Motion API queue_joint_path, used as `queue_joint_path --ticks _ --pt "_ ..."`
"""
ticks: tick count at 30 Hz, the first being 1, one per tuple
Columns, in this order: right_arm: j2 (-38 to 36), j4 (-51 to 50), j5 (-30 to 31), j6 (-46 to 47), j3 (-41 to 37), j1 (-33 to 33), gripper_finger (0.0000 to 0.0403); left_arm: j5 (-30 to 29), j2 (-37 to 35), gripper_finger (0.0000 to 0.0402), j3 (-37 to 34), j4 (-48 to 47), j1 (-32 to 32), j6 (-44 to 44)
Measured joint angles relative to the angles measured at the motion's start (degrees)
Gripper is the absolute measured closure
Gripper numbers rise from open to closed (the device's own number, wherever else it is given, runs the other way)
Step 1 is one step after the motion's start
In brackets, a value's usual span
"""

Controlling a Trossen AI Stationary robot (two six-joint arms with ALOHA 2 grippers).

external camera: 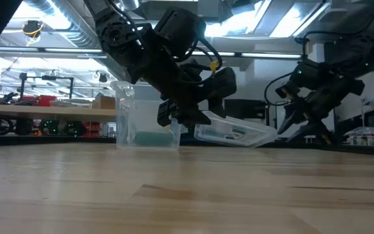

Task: Roll bandage
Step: Close the transparent bin

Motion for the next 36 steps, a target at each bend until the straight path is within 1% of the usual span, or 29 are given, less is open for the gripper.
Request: queue_joint_path --ticks 7,14,24,29,36 --pt "0.02 9.71 -0.12 4.31 -3.03 0.00 0.0281 0.00 0.00 0.0226 0.00 0.02 0.00 -0.09" --pt "0.02 12.39 0.13 4.67 -3.03 0.00 0.0281 0.00 0.00 0.0226 0.00 0.00 0.00 -0.09" --pt "0.07 14.09 4.87 4.71 -3.01 0.00 0.0281 0.15 0.00 0.0226 0.01 0.02 0.63 -0.12" --pt "0.07 19.88 5.58 8.43 -3.01 0.02 0.0281 0.07 0.00 0.0226 0.01 0.00 0.97 -0.13" --pt "0.07 21.47 6.13 9.85 -2.98 0.02 0.0281 0.03 0.00 0.0226 0.02 0.00 0.96 -0.13"
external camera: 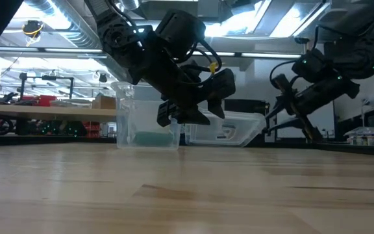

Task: Roll bandage
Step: Close the transparent bin

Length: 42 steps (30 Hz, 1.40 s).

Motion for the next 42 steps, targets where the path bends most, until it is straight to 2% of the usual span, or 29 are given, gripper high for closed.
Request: queue_joint_path --ticks 21,27,42 --pt "0.00 1.09 -1.44 4.33 0.00 0.04 0.0281 -0.03 0.00 0.0226 0.00 0.00 0.13 0.00" --pt "0.00 4.98 -1.09 6.92 0.05 0.23 0.0281 -0.03 0.00 0.0226 0.00 0.00 0.15 0.00" --pt "0.48 4.75 4.41 10.25 0.07 7.69 0.0281 -0.06 0.00 0.0226 0.00 0.00 0.33 0.01"
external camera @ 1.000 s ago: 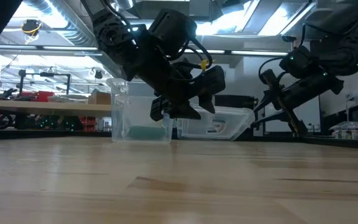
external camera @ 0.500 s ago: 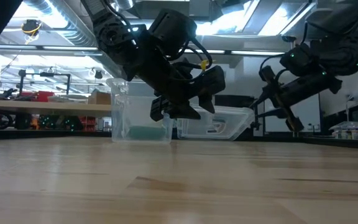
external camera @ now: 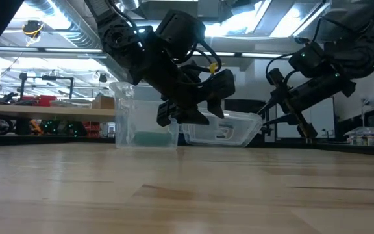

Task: Roll bandage
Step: Close the transparent bin

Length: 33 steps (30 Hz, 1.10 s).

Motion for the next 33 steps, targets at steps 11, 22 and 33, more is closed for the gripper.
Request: queue_joint_path --ticks 11,22,33 --pt "0.02 -0.38 1.76 4.07 -0.02 -0.15 0.0281 0.00 -0.02 0.0226 0.00 0.02 0.26 -0.01" --pt "0.02 3.82 2.10 6.32 -0.09 -0.13 0.0281 -0.02 0.00 0.0226 0.00 0.02 0.31 -0.01" --pt "2.76 5.13 3.16 6.83 3.25 0.57 0.0281 0.00 -0.02 0.0226 0.00 0.04 0.31 -0.01"
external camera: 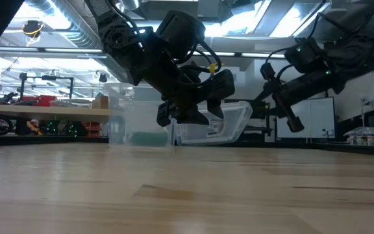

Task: Roll bandage
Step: Close the transparent bin

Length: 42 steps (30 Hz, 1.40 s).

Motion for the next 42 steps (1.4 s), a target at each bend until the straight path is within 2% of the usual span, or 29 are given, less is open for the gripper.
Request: queue_joint_path --ticks 13,17,21,27,42 --pt "7.61 0.78 0.97 0.20 4.08 6.83 0.0281 -0.33 0.00 0.0226 0.00 -0.18 -0.02 1.27" --pt "8.19 0.47 3.10 -0.01 4.90 7.17 0.0281 -0.14 -0.03 0.0226 0.00 -0.39 -0.32 1.61" --pt "8.19 1.24 4.93 -1.26 5.15 7.10 0.0281 3.30 -1.95 0.0226 0.04 -2.68 -1.24 2.89" --pt "8.19 2.43 5.06 -1.41 5.15 7.10 0.0281 3.23 -3.26 0.0226 0.02 -2.55 -0.88 6.04" --pt "8.19 2.70 4.93 -1.40 5.12 7.10 0.0281 4.70 -3.26 0.0226 0.02 -4.04 1.01 5.64"
